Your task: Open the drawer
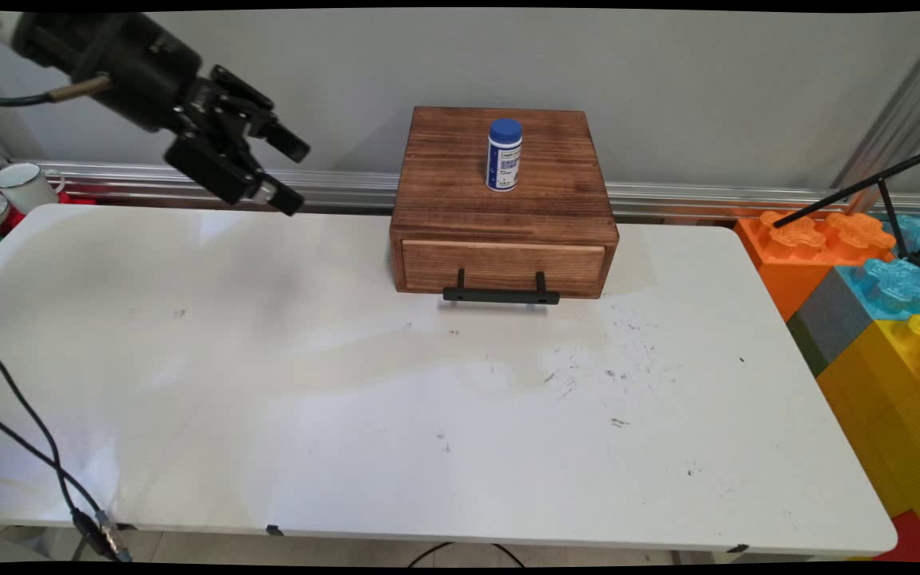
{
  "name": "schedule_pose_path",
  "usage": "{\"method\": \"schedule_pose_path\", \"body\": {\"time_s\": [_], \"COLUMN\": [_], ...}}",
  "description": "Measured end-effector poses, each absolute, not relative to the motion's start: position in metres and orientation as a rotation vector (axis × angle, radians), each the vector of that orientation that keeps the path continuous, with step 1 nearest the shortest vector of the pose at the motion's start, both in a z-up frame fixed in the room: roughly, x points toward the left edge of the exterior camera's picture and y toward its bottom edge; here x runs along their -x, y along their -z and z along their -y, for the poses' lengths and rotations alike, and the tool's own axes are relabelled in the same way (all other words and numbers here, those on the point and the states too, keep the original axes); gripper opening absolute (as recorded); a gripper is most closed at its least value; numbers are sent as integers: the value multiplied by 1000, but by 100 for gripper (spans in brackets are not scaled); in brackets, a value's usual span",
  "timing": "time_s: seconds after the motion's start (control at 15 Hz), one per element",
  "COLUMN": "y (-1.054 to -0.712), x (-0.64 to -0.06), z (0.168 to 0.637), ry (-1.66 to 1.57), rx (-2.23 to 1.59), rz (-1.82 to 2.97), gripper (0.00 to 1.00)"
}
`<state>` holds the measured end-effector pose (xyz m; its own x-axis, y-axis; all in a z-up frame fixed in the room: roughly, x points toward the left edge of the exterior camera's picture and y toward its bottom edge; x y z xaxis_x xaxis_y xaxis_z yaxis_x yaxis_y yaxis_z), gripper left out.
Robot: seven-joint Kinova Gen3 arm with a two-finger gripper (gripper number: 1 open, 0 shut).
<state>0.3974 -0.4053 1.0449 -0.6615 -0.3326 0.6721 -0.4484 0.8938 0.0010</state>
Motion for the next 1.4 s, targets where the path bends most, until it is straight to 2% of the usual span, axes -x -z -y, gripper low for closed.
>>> {"method": "schedule_pose_path", "body": {"time_s": [0.33, 0.6, 1.4], "y": [-1042, -1026, -936], "x": [-354, -310, -211], "z": [421, 435, 488], "ry": [-208, -227, -326], "rx": [-550, -533, -419], "rz": [2389, 2445, 2659], "gripper": [100, 100, 100]}}
